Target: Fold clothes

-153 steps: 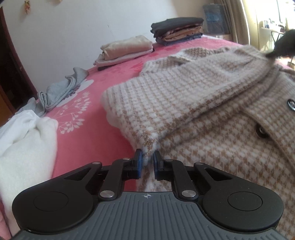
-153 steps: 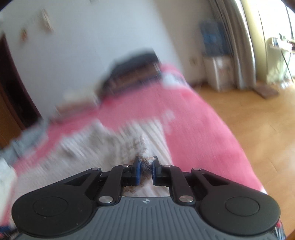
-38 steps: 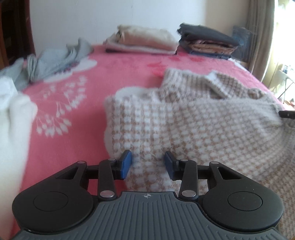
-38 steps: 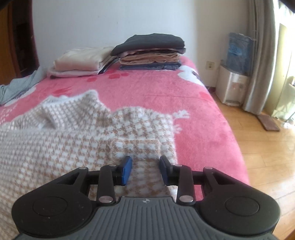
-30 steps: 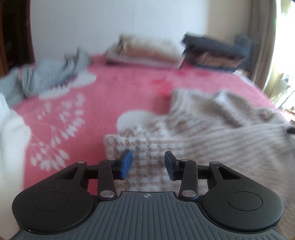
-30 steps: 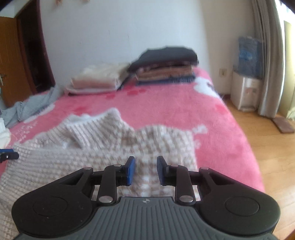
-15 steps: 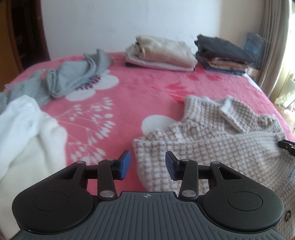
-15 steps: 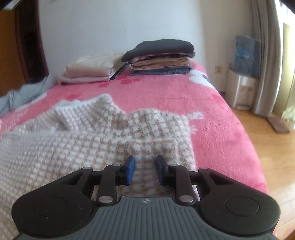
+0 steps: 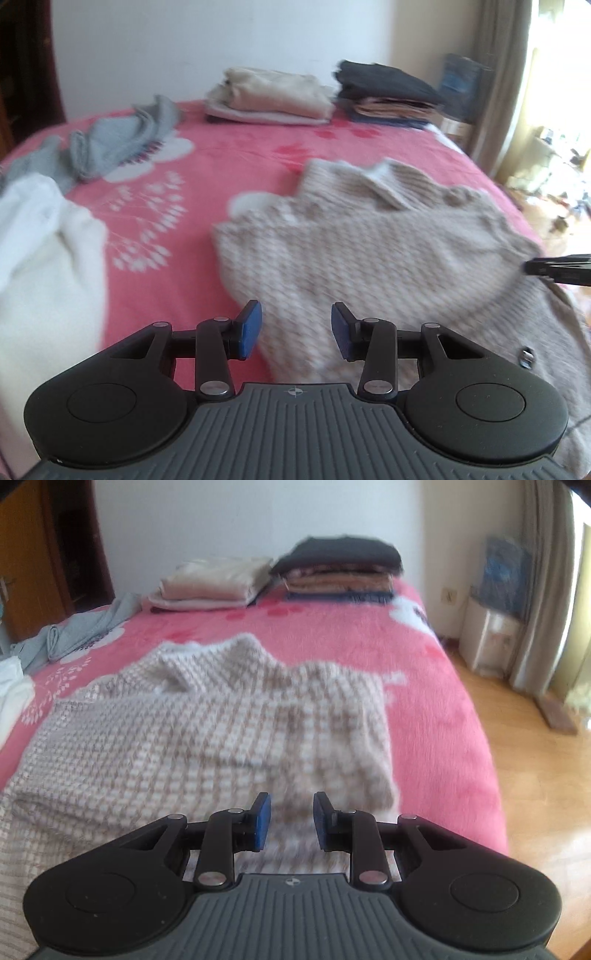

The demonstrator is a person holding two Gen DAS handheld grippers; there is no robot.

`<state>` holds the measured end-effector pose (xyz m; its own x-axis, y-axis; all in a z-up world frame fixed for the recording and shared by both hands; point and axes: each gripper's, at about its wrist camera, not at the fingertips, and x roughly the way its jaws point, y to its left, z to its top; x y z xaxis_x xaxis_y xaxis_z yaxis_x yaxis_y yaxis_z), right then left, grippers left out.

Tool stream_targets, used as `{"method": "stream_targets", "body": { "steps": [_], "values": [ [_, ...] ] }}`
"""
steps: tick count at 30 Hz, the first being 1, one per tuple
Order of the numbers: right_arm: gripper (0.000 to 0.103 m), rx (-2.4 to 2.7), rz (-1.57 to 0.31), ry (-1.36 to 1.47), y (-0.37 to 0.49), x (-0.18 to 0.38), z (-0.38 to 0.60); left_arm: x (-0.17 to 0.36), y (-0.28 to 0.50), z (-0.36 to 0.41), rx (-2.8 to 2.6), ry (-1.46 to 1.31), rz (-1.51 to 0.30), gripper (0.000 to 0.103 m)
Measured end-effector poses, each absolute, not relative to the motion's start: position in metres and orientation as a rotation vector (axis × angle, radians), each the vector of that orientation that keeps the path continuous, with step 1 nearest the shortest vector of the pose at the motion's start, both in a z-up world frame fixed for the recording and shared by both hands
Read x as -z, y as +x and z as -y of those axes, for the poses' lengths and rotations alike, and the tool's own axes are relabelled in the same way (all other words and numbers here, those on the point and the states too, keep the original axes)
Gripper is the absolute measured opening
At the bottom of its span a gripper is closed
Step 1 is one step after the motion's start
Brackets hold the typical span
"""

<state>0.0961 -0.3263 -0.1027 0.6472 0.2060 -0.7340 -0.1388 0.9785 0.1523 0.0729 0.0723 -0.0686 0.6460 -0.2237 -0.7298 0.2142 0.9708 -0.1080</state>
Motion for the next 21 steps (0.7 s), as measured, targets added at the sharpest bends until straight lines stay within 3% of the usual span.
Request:
{"method": "stream_targets", "body": {
  "steps": [6,14,21],
  "values": [
    [0.027,-0.454,-0.992,0.164,0.049,0.115,0.275,0.086,0.027,-0.055,0.419,0.014,-0.878,0.041],
    [0.028,-0.733,-1.005,-0.355,-0.078,0.123,0.213,0.115,-0.078,-0.022,0.735,0.260,-0.906,0.041],
    [0.029,-1.053,-1.118,-0.499,-0.151,0.123,0.197,0.140,-0.140,0.000,0.931,0.441,-0.965,0.041]
  ]
}}
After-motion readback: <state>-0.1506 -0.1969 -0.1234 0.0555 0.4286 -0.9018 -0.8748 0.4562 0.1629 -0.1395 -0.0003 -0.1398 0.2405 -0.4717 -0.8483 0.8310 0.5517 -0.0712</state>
